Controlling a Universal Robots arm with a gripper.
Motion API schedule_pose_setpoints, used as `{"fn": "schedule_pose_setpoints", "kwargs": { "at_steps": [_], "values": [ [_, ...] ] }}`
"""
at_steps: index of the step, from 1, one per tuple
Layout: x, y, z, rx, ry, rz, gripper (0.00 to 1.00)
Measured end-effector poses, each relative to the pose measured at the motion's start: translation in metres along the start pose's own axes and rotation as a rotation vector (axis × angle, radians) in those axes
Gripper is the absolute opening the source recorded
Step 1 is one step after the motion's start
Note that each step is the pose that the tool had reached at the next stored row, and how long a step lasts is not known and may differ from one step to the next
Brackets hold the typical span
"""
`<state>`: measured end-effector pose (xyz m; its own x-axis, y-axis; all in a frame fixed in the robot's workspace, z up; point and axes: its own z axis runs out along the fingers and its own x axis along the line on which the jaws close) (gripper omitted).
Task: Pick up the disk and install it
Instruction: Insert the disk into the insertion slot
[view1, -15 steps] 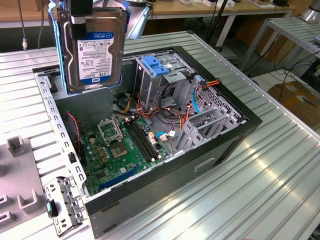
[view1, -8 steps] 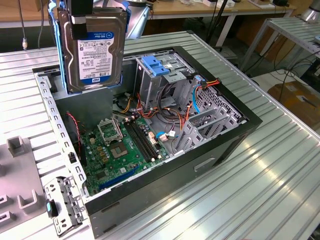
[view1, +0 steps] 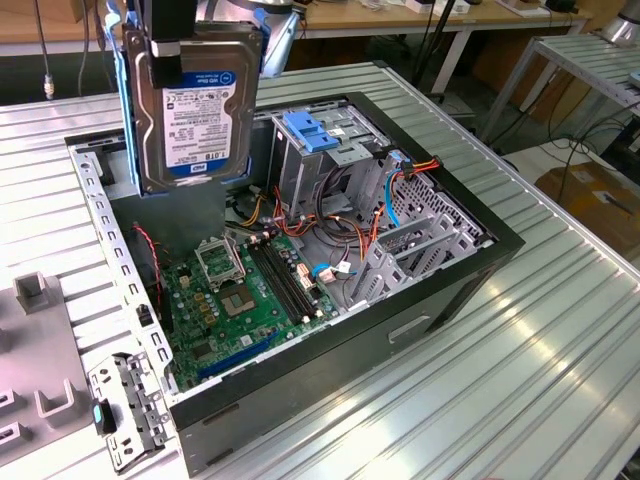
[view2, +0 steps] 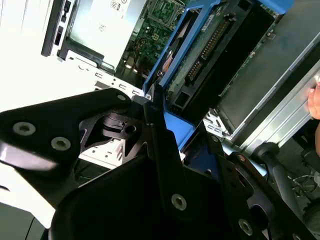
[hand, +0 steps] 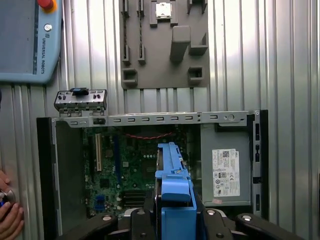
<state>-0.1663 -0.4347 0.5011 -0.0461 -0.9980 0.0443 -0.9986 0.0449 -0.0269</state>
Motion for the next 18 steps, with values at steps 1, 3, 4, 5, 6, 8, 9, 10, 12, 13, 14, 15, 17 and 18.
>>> {"fn": "schedule_pose_setpoints", "kwargs": {
  "at_steps": [1, 3, 4, 5, 6, 8, 9, 10, 12, 13, 14, 15, 17, 18],
  "values": [
    [0.0017, -0.0008, 0.0002, -0.0001, 0.0001, 0.000, 0.37],
    [0.0045, -0.0030, 0.0008, -0.0001, 0.0001, 0.000, 0.37],
    [0.0050, -0.0050, 0.0013, 0.0001, -0.0001, 0.000, 0.37],
    [0.0053, -0.0074, 0.0015, -0.0001, 0.0002, 0.000, 0.37],
    [0.0053, -0.0142, 0.0024, 0.0000, 0.0002, 0.000, 0.37],
    [0.0048, -0.0301, 0.0037, 0.0000, 0.0004, 0.000, 0.37],
    [0.0045, -0.0361, 0.0041, 0.0000, 0.0005, 0.000, 0.37],
    [0.0043, -0.0404, 0.0045, -0.0001, 0.0006, 0.000, 0.37],
    [0.0036, -0.0559, 0.0058, 0.0001, 0.0007, 0.000, 0.37],
    [0.0032, -0.0649, 0.0065, 0.0000, 0.0008, 0.000, 0.37],
    [0.0028, -0.0749, 0.0073, 0.0000, 0.0010, 0.000, 0.37],
    [0.0024, -0.0835, 0.0081, 0.0000, 0.0010, 0.000, 0.37],
    [0.0021, -0.0909, 0.0087, 0.0000, 0.0010, 0.000, 0.37],
    [0.0018, -0.0970, 0.0093, 0.0000, 0.0010, 0.000, 0.37]
  ]
}}
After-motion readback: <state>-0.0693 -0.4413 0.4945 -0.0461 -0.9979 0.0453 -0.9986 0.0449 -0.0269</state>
